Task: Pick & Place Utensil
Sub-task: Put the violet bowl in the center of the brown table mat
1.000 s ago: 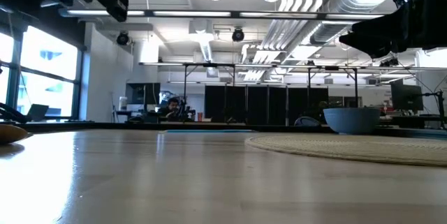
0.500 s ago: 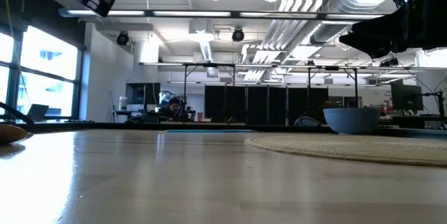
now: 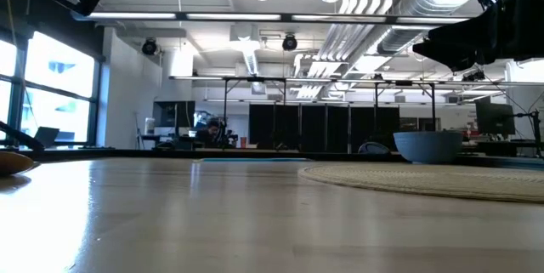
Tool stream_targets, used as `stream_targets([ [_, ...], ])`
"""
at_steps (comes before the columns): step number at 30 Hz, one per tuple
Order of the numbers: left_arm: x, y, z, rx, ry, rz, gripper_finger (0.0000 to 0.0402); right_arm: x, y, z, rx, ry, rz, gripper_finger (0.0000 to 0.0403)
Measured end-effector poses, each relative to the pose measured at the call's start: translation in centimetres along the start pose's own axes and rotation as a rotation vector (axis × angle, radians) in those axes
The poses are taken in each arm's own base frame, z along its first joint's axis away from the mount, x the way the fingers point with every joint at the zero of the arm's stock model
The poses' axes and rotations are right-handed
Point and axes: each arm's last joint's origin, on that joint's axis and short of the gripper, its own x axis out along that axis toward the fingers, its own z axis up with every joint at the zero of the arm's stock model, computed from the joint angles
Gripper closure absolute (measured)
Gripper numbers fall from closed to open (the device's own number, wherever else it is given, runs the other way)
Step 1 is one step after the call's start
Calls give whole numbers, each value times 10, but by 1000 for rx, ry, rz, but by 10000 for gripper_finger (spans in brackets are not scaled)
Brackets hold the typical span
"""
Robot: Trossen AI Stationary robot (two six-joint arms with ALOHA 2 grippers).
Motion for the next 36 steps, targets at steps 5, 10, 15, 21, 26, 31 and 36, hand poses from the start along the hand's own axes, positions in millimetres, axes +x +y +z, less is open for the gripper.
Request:
stream_targets([
  [5, 3, 1, -1, -43, 9, 19, 266, 0, 0, 0, -20, 4, -2, 59],
  [10, 3, 3, -1, -45, -7, 75, 266, 0, -2, 1, -205, 3, -77, 59],
  [15, 3, 4, -1, -42, -22, 129, 266, 0, -3, 1, -161, 6, -104, 59],
  [21, 2, 7, 0, -40, -47, 221, 266, -1, -1, 16, 116, -171, 29, 59],
  [26, 2, 8, 1, -40, -65, 283, 266, -8, -3, 39, 238, -416, 70, 59],
  [31, 1, 10, 1, -40, -79, 326, 266, -15, -5, 53, 236, -579, 66, 59],
  [36, 1, 10, 2, -41, -88, 345, 266, -13, -4, 50, 326, -544, 114, 59],
])
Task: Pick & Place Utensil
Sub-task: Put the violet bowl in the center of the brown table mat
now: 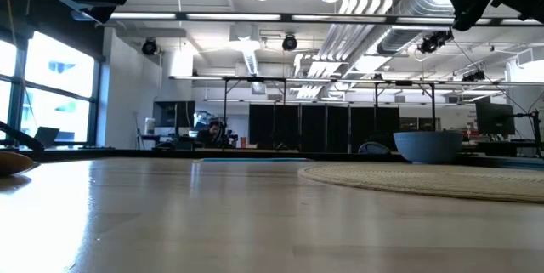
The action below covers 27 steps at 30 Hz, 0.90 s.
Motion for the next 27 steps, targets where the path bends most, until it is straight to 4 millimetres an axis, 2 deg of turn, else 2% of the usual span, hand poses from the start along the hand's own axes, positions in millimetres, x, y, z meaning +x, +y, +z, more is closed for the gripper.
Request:
stream_targets([
  [2, 0, 0, 0, 0, 0, 0, 266, 0, -1, -4, 0, 44, -9, 59],
  [5, 0, 0, 0, 0, -4, 12, 266, 0, -5, -9, 42, 79, -126, 59],
  [8, 0, 1, 1, -3, -19, 44, 266, 4, -9, -18, 41, 227, -265, 59],
  [18, -1, 3, 10, 18, -132, 164, 266, 45, -19, -14, -148, 735, -749, 59],
  [22, -1, 4, 11, 25, -147, 209, 266, 59, -31, -17, -185, 927, -915, 59],
  [27, -1, 5, 11, 26, -149, 228, 266, 67, -61, -29, -148, 1063, -1101, 59],
])
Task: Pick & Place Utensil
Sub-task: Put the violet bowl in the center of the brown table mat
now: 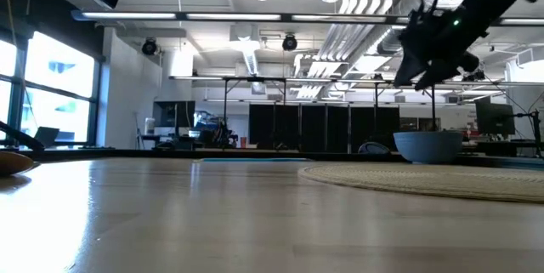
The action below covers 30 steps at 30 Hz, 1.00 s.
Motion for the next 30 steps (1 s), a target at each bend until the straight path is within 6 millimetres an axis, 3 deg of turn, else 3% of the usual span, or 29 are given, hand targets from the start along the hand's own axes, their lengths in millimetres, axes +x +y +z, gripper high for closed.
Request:
stream_targets([
  [8, 0, 0, 0, -3, 2, -6, 266, 51, -33, 16, 150, 97, -249, 59],
  [17, 0, 0, 0, -4, 2, -7, 266, 100, -56, 13, 246, 197, -296, 59],
  [23, 0, 0, 0, -4, 2, -7, 266, 118, -60, 6, 271, 233, -320, 70],
  [30, 0, 0, 0, -4, 2, -7, 266, 123, -59, 8, 272, 205, -308, 99],
])
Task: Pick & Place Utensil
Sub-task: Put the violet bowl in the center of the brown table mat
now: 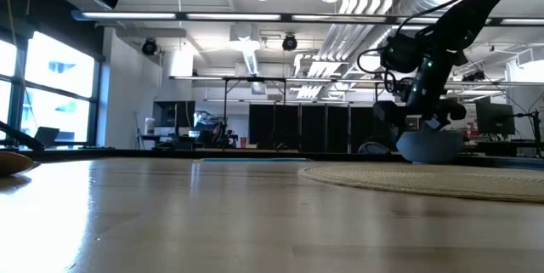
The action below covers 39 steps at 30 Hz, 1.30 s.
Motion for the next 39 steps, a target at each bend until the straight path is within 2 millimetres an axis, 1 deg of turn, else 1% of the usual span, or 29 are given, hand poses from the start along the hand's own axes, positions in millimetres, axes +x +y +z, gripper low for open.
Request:
stream_targets([
  [7, 0, 0, 0, 1, 0, 1, 266, -3, 0, 3, -13, -35, -6, 128],
  [13, 0, 0, 0, 1, 0, 5, 266, -3, 0, 4, -10, -42, 3, 160],
  [18, 0, 0, 0, 1, -1, 8, 266, -3, 0, 3, -12, -37, -1, 198],
  [29, 0, 0, 0, 0, 3, -10, 266, -3, 1, 3, -13, -22, 30, 299],
  [33, 0, -2, 0, 0, 12, -56, 266, -3, 1, 3, -10, -22, 30, 324],
  [39, 0, -2, 0, -1, 11, -56, 266, -3, 1, 3, -10, -21, 29, 353],
])
